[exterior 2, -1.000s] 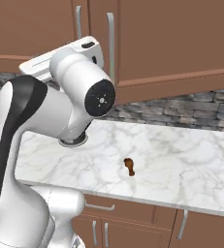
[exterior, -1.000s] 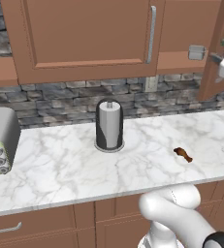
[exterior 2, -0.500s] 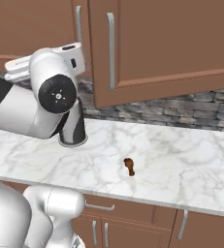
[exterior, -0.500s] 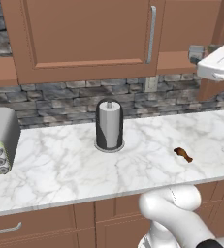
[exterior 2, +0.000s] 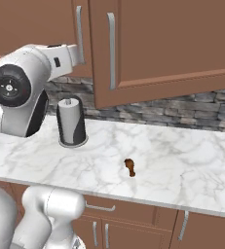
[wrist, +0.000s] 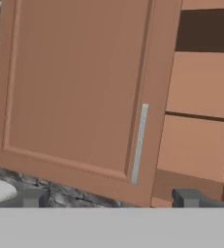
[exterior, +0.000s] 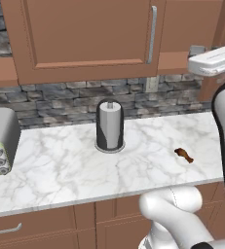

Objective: Retrieve the tupperware from the cabinet, then place the raw meat into the tupperware to avoid contamination.

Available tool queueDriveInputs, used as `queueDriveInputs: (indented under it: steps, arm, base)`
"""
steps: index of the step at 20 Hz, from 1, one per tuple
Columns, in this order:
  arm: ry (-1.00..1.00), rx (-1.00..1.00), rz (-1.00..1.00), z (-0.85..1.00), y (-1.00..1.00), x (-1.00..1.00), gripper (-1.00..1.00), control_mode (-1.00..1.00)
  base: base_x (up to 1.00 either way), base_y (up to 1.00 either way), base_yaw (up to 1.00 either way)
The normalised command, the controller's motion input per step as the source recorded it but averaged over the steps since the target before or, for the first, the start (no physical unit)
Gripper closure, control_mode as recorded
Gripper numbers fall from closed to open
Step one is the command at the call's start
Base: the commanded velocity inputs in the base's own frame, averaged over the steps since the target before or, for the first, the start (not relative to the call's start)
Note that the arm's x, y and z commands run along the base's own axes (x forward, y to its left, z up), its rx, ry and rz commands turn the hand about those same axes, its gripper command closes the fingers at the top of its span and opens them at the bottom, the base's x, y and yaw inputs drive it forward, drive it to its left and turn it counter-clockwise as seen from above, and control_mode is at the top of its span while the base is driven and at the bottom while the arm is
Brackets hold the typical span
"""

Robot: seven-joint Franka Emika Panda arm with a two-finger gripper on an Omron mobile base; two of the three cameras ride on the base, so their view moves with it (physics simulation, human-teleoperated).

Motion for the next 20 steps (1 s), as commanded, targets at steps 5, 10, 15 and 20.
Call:
queueDriveInputs:
  steps: [5,10,15,20]
  arm:
    - [0.01,-0.02,-0.25,0.0,0.0,0.0,-1.0,-1.0]
    - [0.0,-0.03,-0.24,-0.05,0.04,0.04,-1.0,-1.0]
    - [0.0,-0.03,-0.2,-0.11,0.16,0.12,-1.0,-1.0]
    - [0.0,0.0,-0.1,-0.17,0.05,0.13,-1.0,-1.0]
  base:
    - [0.0,0.0,0.0]
    - [0.0,0.0,0.0]
    - [0.0,0.0,0.0]
    - [0.0,0.0,0.0]
